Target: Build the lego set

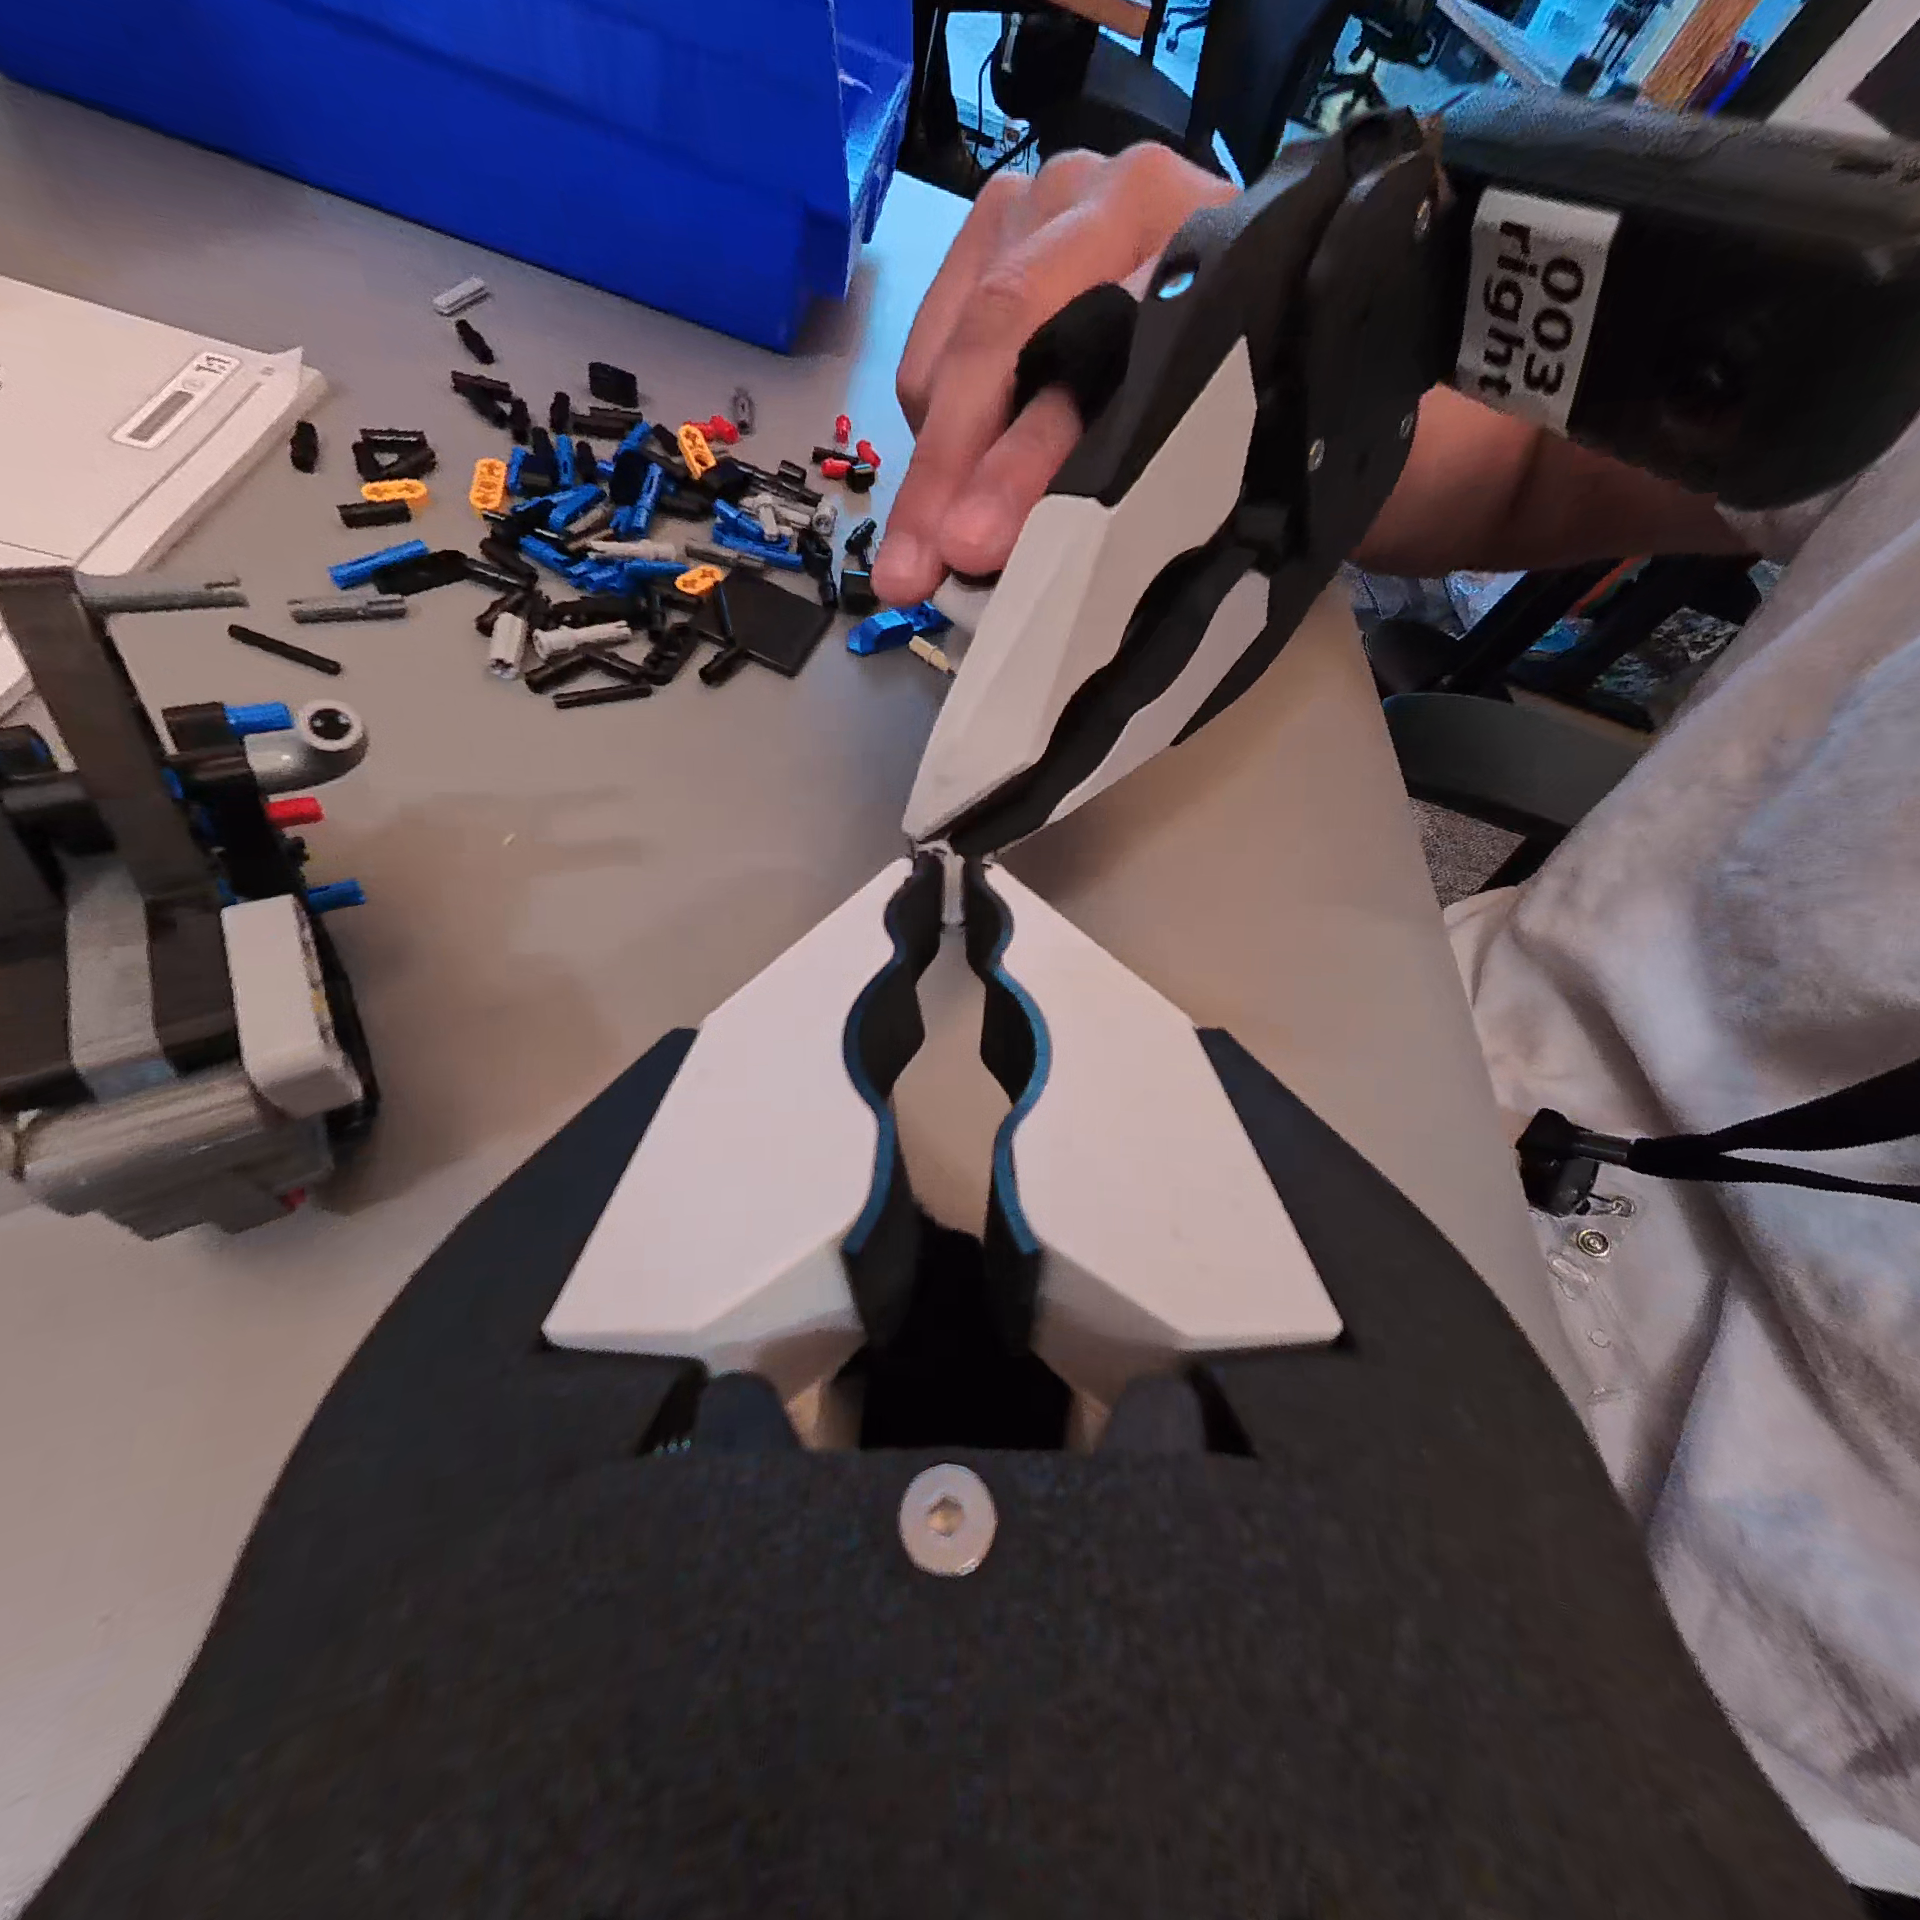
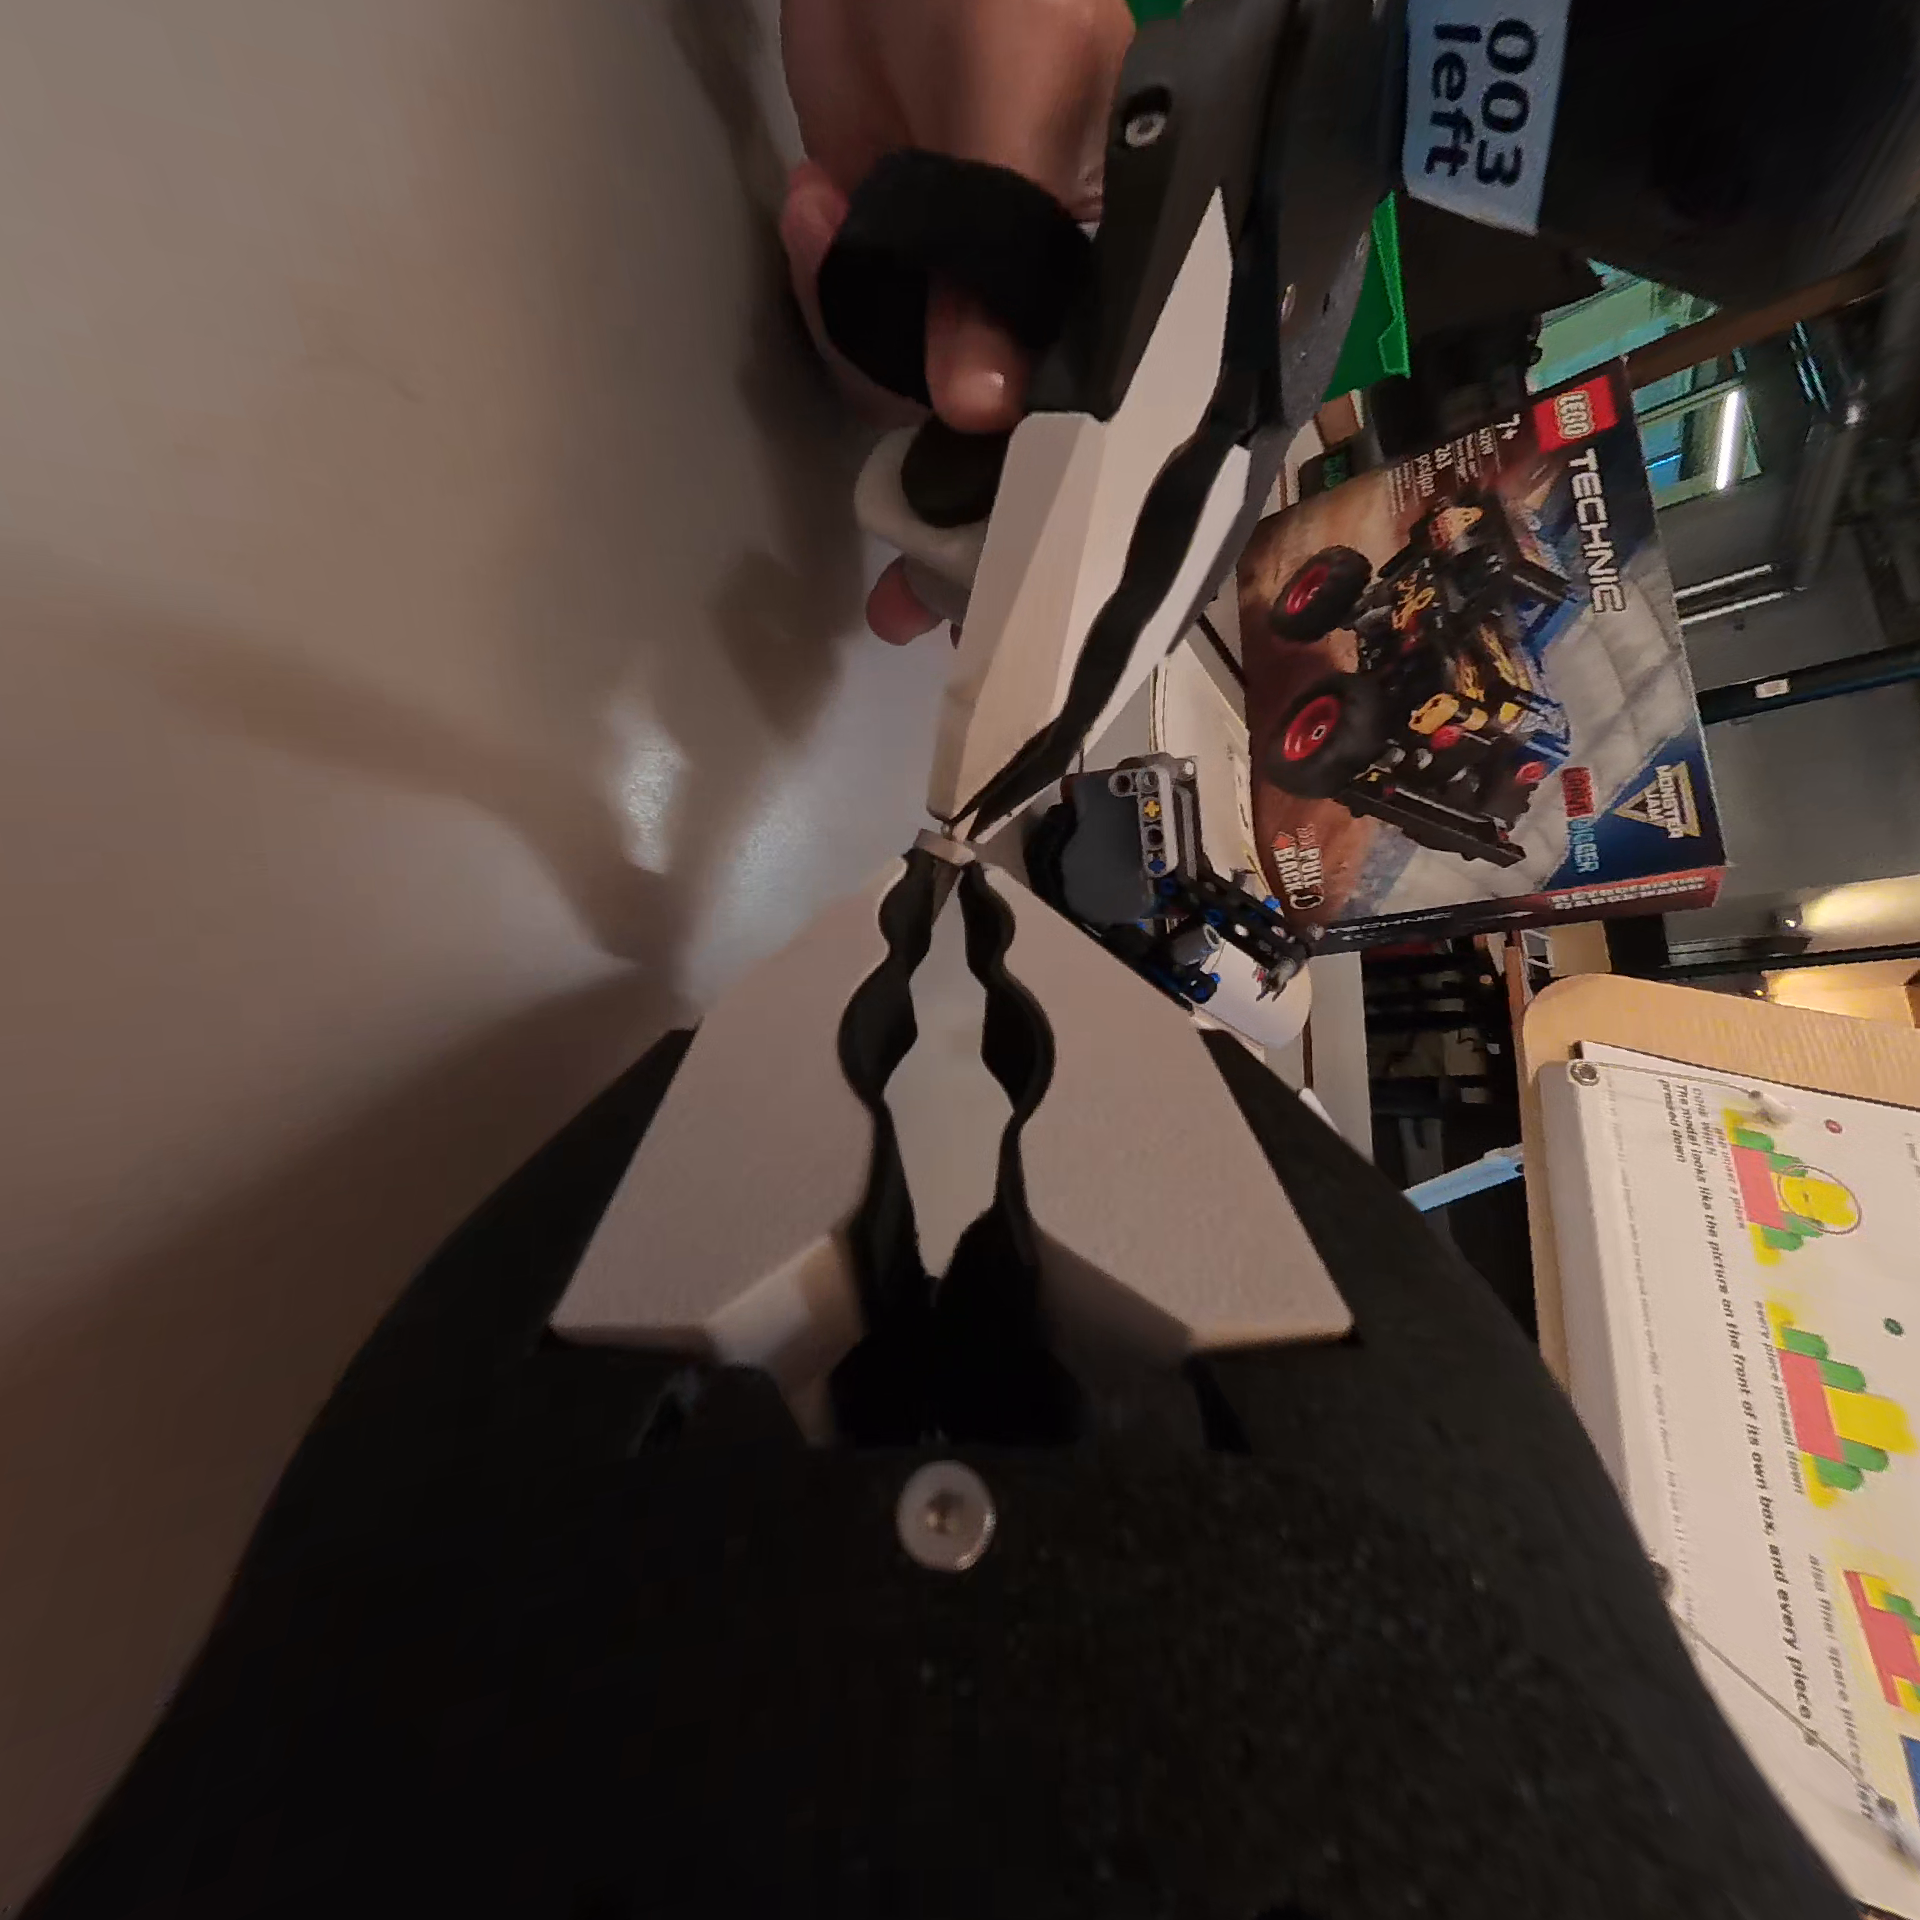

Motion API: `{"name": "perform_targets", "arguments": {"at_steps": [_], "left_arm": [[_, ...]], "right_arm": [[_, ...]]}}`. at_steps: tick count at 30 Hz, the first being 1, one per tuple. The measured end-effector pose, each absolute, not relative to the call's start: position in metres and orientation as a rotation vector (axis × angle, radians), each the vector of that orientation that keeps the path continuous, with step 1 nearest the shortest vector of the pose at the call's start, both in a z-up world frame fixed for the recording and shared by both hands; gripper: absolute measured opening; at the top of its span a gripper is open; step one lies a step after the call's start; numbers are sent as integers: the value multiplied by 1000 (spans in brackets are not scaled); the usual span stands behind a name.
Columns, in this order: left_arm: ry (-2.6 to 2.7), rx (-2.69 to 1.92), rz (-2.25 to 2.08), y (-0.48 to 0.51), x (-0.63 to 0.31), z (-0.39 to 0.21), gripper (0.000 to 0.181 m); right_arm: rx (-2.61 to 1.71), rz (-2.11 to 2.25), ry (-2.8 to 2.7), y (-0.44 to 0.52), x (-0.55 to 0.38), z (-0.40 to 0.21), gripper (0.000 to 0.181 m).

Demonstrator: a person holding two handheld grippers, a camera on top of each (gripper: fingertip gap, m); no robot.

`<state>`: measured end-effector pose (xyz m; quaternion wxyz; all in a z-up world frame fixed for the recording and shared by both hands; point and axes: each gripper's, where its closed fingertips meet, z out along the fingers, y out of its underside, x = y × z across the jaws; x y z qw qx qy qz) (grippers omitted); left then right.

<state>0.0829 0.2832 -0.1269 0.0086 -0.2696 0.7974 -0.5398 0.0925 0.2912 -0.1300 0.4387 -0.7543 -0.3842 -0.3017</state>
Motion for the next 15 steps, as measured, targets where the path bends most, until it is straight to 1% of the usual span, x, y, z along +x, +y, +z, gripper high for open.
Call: {"name": "perform_targets", "arguments": {"at_steps": [1, 15], "left_arm": [[2494, -843, -1677, 283, 83, -128, 3], [2497, -813, -1643, 283, 83, -130, 2]], "right_arm": [[-1874, -763, -958, 291, 93, -130, 6], [-1869, -762, -955, 289, 95, -127, 3]]}}
